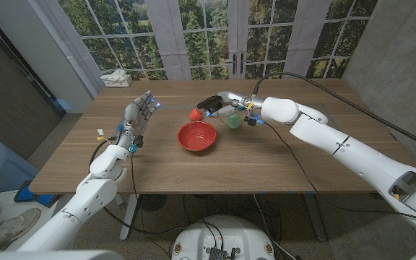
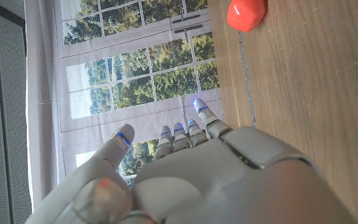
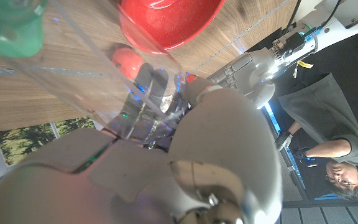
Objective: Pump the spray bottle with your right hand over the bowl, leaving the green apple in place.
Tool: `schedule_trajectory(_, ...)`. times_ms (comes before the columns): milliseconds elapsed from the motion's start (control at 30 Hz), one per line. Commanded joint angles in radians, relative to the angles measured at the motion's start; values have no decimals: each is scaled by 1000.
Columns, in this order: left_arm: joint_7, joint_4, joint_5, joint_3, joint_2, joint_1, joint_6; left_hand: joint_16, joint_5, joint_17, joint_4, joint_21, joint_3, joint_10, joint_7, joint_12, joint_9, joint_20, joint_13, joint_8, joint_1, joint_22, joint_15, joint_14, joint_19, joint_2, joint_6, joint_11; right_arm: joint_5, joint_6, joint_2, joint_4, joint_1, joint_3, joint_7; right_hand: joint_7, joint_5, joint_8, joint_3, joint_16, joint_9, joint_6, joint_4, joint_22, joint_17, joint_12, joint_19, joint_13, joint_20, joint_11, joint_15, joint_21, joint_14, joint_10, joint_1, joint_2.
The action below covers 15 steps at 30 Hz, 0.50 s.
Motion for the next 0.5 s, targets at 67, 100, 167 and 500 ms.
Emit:
schedule_trajectory(67,0,6,2,2,-2,-6,-2,-1,4,0,0,-6,4,-8,-4,-2,5,0,3,2,-10,6,-14,-2,7,71,4,-3,-3,-20,5,1,7,-3,9,22,-1,125,107,40,-182,-150,-30,4,36,1,5,7,-119,-14,-142,-6,3,-42,11,18)
schedule_trajectory(100,-2,8,-1,2,-3,-7,-2,0,4,0,0,-7,4,-8,-4,-3,5,0,3,2,-10,6,-14,-2,7,71,4,-1,2,-14,6,6,6,-1,8,37,-1,109,108,40,-201,-155,-32,4,36,3,5,9,-119,-17,-142,-7,-2,-46,13,16)
schedule_trajectory(167,-1,9,1,2,-3,-7,-2,0,4,0,1,-7,4,-8,-5,-3,5,0,3,2,-10,6,-14,-2,7,71,4,-1,-5,-20,5,3,11,-5,14,44,-2,85,108,42,-222,-180,-29,3,37,5,5,10,-120,-17,-142,-8,-3,-48,12,18)
schedule_trajectory(500,-7,17,-3,0,-5,-11,-6,-1,4,0,1,-11,5,-8,-7,-3,5,0,3,2,-11,6,-14,-2,8,70,4,-1,-3,-16,13,13,22,-10,21,52,2,-73,123,64,-367,-230,-23,6,39,5,-2,-11,-120,-3,-141,-6,-25,-69,0,22)
